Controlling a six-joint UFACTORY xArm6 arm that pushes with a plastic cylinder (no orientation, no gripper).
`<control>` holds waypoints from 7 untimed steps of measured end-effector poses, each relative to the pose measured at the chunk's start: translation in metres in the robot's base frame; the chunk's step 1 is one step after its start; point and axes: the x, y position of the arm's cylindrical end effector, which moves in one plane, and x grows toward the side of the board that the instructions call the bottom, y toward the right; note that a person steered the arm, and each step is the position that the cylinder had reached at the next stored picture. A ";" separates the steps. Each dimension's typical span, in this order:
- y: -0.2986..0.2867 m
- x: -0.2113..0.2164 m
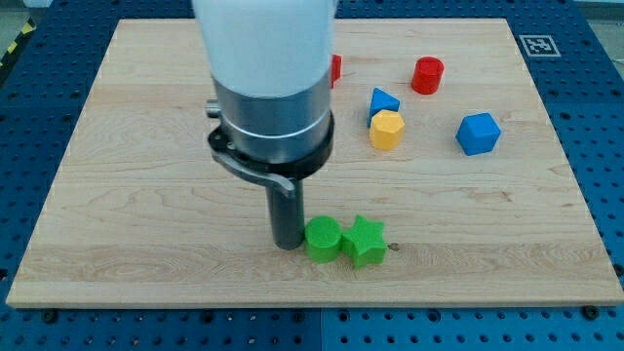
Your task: Push the yellow hexagon a bit to the left
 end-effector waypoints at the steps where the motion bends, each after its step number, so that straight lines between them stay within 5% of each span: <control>1: 0.008 0.000; 4: -0.057 -0.006; 7: -0.064 -0.074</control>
